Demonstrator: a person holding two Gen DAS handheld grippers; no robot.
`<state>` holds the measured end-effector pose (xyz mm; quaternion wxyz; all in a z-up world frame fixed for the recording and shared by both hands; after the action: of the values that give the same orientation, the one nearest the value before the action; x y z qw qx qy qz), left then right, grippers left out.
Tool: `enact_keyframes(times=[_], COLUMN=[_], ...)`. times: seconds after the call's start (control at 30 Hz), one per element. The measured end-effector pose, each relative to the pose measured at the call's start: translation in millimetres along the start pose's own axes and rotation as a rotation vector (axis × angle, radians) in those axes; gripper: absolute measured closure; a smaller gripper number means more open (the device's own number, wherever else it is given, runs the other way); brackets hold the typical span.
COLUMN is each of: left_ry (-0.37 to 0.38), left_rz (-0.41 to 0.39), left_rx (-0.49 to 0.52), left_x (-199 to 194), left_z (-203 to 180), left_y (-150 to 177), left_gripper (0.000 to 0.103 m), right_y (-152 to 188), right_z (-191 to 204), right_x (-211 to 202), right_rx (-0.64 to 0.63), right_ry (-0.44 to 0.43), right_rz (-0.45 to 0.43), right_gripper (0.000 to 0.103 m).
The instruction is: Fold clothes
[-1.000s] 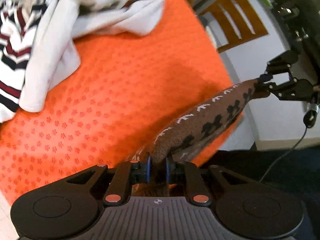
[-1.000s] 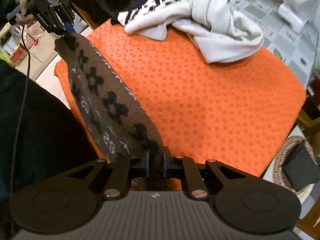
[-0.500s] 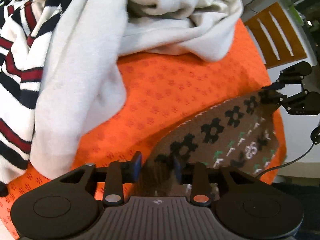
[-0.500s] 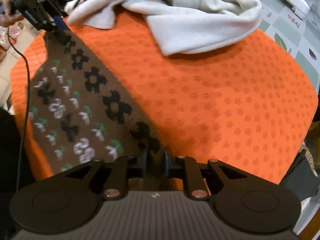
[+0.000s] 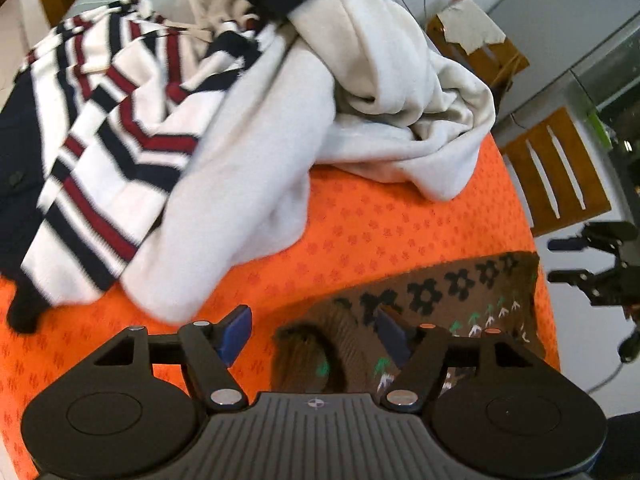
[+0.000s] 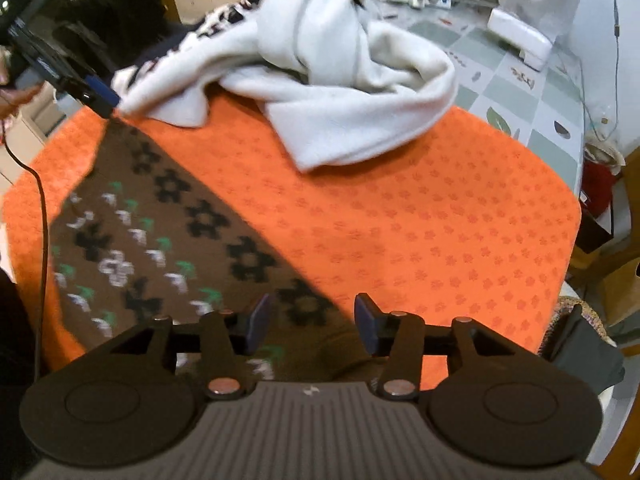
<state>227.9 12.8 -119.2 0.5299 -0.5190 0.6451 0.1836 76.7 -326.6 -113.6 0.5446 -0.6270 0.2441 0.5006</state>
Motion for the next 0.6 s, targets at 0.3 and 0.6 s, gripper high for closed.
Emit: enact_keyframes(times=[0.3,0.6], left_ry=[-0.025,-0.004], left_rz=[0.008,-0.035], left_rx=[0.041,0.161], left_x=[2.6,4.8], left_z=[14.6,6.5], left_y=[51.6,48.4], left_gripper=[0.033,0.054], right_y=[37.1,70.4], right_z=[65.2,100.5], right_x=[-27.9,-29.6], right_rx=[0.109,0.341], right_ry=[-0.04,0.117], right_rz=[-0.054,-0.123], right_gripper=[0.05,0.05])
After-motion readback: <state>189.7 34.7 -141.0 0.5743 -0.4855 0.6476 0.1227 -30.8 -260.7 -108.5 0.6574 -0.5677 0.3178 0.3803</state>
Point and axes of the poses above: each gripper's, at about its wrist camera, not at the fingertips, and x roughly the way its jaws point, z to its left, y to its underside, the point moved 7 cm from there along x, roughly the way its jaws point
